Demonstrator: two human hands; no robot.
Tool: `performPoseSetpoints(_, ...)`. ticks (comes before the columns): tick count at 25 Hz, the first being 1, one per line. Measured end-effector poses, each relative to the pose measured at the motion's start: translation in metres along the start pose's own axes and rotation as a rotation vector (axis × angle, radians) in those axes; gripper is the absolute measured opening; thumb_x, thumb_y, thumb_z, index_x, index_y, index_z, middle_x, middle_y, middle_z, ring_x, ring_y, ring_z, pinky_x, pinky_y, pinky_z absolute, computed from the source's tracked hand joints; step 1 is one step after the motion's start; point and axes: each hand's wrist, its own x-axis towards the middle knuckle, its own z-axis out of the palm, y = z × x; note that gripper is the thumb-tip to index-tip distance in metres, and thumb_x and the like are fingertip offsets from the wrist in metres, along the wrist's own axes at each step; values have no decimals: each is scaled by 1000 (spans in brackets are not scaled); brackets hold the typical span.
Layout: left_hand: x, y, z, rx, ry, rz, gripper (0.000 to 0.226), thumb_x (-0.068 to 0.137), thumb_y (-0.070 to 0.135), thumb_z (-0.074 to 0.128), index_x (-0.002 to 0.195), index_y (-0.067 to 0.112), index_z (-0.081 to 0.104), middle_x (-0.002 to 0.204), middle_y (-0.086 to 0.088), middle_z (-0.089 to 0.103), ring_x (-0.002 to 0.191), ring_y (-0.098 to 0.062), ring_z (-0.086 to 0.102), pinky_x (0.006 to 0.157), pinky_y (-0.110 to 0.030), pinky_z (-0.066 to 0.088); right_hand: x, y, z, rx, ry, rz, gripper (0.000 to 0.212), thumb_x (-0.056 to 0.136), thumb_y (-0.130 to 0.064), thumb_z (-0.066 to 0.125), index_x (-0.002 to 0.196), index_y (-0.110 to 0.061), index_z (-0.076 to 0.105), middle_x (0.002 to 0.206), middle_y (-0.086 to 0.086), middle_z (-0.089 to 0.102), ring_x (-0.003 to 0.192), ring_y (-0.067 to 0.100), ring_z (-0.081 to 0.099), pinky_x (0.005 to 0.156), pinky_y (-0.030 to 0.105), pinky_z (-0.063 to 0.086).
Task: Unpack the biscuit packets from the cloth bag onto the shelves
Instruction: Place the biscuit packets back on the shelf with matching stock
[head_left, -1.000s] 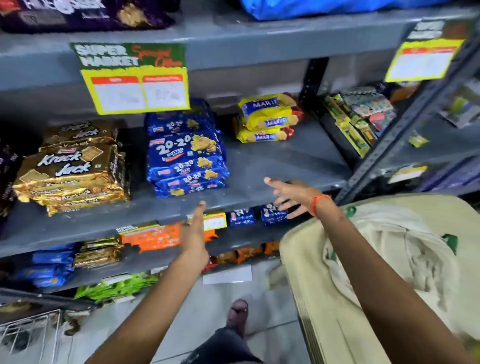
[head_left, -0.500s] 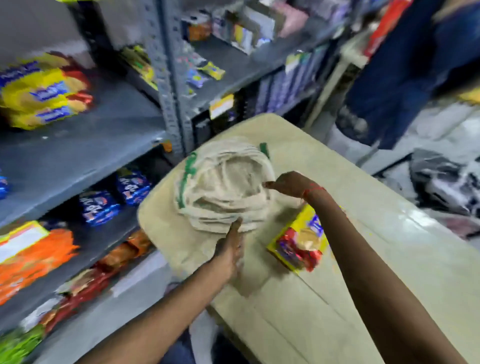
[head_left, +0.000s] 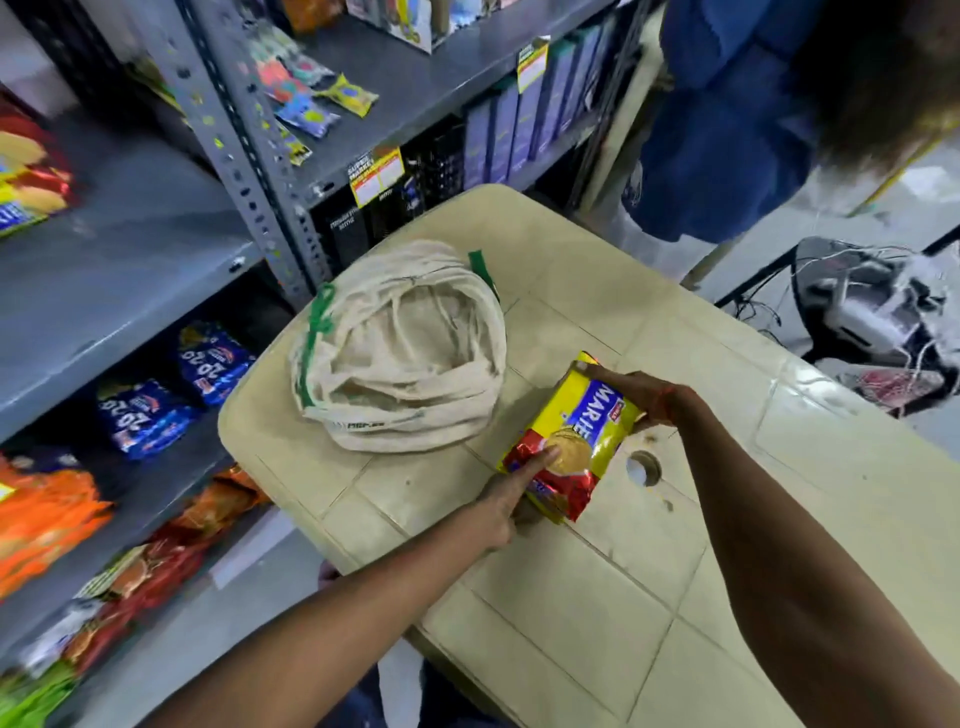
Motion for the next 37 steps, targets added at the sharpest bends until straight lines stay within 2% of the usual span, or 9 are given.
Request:
performPoseSetpoints(2,-5,1,-8,-48,-14,-21,79,58,55,78,123,15,58,87,0,67,73,-12,57,74,-27,52,-6,-7,0,0,-10,6,51,83,-54,58,109,-10,57,91,8,68,74,20,67,55,28,57)
performPoseSetpoints(4,-15,6,-20,-44,-25,6,97,43,56,81,128,18,54,101,-2,65,86,-14,58,100,-41,43,-15,-27,-3,-16,-29,-18,50,82,-54,58,109,-12,58,99,9,69,74,19,68,51,26,57)
performPoseSetpoints(8,-61,39,-65,-83,-17,167,103,7,63,84,102,27,61,105,-1,67,104,-17,59,87,-41,50,-33,-96,-4,-109,-37,-151,40,86,-44,61,113,-15,57,111,10,64,93,27,65,52,30,60)
performPoseSetpoints(13,-129,83,-151,-131,159,255,58,60,55,76,104,21,59,101,-5,67,100,-19,62,90,-49,53,-66,-203,54,-122,-111,-314,61,74,-64,60,111,-16,63,101,7,70,87,24,66,59,30,59)
performPoseSetpoints(19,-207,114,-272,-213,448,458,52,68,64,67,102,25,60,93,2,68,86,-14,65,67,-31,53,-110,-324,169,-90,-233,-482,82,57,-83,54,104,-18,69,100,10,76,83,27,70,81,44,57)
performPoseSetpoints(23,-232,147,-335,-315,530,507,47,75,62,60,101,23,60,81,0,68,68,-13,65,56,-27,52,-118,-386,234,7,-133,-633,123,28,-93,53,117,-8,60,112,10,61,94,18,49,77,33,49)
performPoseSetpoints(27,-234,191,-378,-360,536,589,55,70,64,66,101,18,64,72,-3,77,60,-17,73,47,-30,58,-97,-438,272,275,-133,-576,91,48,-72,70,106,-2,68,101,16,73,86,25,69,86,52,56)
performPoseSetpoints(32,-147,233,-452,-428,604,564,117,23,85,71,122,25,58,112,-9,71,97,-31,70,86,-57,54,-25,-479,291,364,-15,-614,91,28,-80,73,79,-5,67,99,17,74,92,31,70,85,53,56)
performPoseSetpoints(37,-176,234,-426,-461,626,523,97,48,86,58,119,20,55,110,-8,69,98,-27,66,65,-34,53,-20,-483,300,318,4,-534,80,30,-82,67,70,-13,66,89,12,73,81,27,68,78,37,56)
